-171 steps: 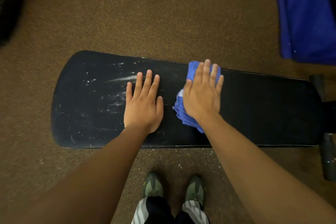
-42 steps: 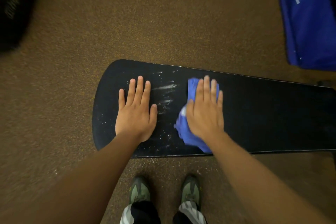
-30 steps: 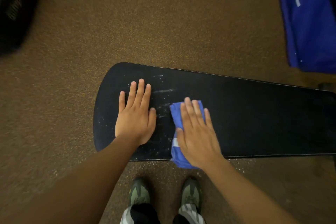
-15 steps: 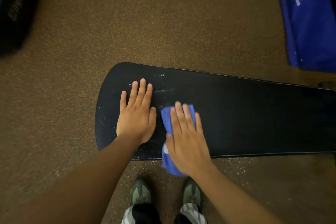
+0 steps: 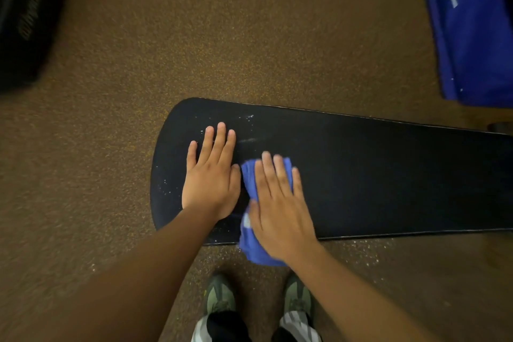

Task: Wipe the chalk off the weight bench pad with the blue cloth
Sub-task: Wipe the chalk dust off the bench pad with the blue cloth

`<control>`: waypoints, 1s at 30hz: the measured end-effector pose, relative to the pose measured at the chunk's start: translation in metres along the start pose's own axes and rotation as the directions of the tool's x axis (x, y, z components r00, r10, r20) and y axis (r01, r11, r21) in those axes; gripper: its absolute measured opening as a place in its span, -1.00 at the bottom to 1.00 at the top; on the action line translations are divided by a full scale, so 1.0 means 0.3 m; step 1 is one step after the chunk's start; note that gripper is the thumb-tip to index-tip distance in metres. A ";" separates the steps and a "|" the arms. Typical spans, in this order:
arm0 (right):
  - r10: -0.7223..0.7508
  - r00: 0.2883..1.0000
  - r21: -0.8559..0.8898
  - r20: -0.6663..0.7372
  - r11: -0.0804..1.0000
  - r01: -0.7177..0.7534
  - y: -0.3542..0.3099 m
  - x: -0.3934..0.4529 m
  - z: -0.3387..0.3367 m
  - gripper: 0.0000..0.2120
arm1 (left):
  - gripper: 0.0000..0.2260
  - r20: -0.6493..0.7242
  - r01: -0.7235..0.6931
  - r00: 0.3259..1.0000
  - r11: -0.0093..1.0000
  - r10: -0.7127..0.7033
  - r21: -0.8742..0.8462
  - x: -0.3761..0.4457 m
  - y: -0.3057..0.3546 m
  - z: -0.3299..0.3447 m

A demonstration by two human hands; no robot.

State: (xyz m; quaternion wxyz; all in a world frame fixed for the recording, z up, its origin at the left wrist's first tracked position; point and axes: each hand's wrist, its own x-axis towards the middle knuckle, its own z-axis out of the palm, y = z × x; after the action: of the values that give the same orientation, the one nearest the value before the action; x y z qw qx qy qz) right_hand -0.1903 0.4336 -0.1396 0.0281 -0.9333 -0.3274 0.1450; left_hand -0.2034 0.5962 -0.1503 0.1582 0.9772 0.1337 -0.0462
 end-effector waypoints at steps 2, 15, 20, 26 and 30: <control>-0.012 1.000 -0.016 0.010 1.000 0.013 0.052 -0.071 0.019 -0.35 | -0.45 -0.004 0.000 1.000 1.000 0.000 0.006 -0.004 -0.001 -0.001; 0.059 0.998 0.180 -0.004 0.982 -0.058 -0.097 0.187 -0.053 -0.35 | -0.44 -0.099 -0.060 0.995 0.903 0.019 -0.425 -0.047 -0.028 -0.026; -0.038 0.999 0.589 0.006 0.808 0.027 -0.020 0.163 -0.107 -0.26 | -0.43 -0.181 -0.144 0.981 0.882 0.068 -0.449 -0.127 0.011 -0.083; 0.256 0.904 0.526 -0.343 0.849 -0.041 0.184 0.088 -0.120 -0.51 | -0.40 -0.065 -0.128 0.990 0.988 0.122 -0.091 -0.109 0.212 0.009; 0.188 0.903 0.376 -0.386 0.926 -0.032 0.194 0.084 -0.058 -0.66 | -0.41 0.020 -0.117 0.993 0.990 0.116 0.078 -0.120 0.193 0.071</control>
State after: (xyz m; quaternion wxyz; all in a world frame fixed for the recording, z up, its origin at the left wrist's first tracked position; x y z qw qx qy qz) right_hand -0.1314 0.4043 -0.1378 0.2594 -0.9386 -0.2275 0.0024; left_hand -0.2230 0.5275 -0.1484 0.1230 0.9884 0.0734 -0.0495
